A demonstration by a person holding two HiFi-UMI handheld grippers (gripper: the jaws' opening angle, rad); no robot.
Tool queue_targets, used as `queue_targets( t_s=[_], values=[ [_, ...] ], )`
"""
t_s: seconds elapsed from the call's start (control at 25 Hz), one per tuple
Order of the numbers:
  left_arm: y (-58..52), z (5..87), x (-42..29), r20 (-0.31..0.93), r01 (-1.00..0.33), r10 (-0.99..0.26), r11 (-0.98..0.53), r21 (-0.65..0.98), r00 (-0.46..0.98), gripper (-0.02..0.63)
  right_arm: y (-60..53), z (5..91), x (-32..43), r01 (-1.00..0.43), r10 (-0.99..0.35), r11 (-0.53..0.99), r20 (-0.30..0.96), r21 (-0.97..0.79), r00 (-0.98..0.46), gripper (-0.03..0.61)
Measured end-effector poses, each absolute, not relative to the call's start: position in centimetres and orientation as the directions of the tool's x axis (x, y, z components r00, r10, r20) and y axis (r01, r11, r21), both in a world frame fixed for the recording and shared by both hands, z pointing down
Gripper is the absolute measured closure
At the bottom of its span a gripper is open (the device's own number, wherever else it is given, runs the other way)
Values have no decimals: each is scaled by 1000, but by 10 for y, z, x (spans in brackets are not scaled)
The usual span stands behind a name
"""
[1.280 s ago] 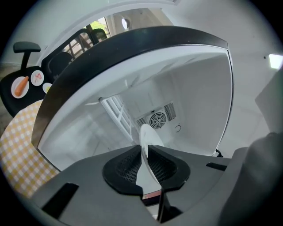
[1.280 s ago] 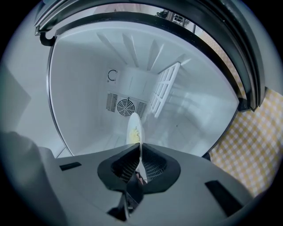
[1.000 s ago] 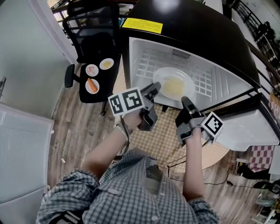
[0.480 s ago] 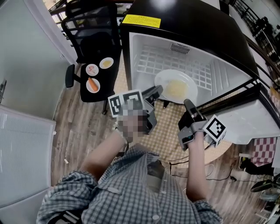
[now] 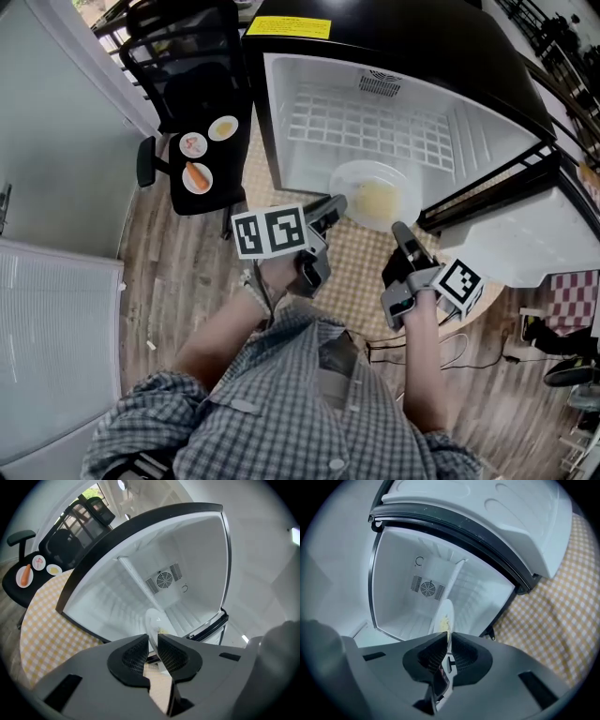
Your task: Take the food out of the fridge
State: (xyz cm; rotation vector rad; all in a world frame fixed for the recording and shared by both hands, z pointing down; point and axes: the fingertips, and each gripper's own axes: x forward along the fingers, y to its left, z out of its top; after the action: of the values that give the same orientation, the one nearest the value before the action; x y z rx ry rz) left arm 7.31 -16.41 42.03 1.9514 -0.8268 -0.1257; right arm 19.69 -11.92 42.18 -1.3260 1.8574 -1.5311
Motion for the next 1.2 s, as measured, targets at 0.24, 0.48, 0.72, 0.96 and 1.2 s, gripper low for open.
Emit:
queue_targets(
  t_s=[0.24, 0.48, 0.72, 0.96, 1.2],
  values=[
    [-150, 441, 77, 287, -505, -556, -289, 814, 780, 549, -101, 443, 199, -444, -832, -87, 310, -892, -460, 560],
    [-137, 465, 81, 323, -502, -513, -258, 825, 795, 549, -86, 465, 201, -441, -824, -134, 347, -887, -447, 560],
    [-128, 494, 84, 371, -516, -474, -221, 828, 799, 549, -74, 493, 204, -447, -810, -187, 394, -875, -434, 560],
    [-120, 521, 87, 416, -531, -427, -195, 825, 803, 552, -61, 521, 205, -438, -792, -258, 448, -861, -415, 560],
    [-111, 547, 86, 456, -548, -398, -156, 822, 796, 556, -51, 549, 203, -419, -769, -313, 486, -852, -416, 558]
  ],
)
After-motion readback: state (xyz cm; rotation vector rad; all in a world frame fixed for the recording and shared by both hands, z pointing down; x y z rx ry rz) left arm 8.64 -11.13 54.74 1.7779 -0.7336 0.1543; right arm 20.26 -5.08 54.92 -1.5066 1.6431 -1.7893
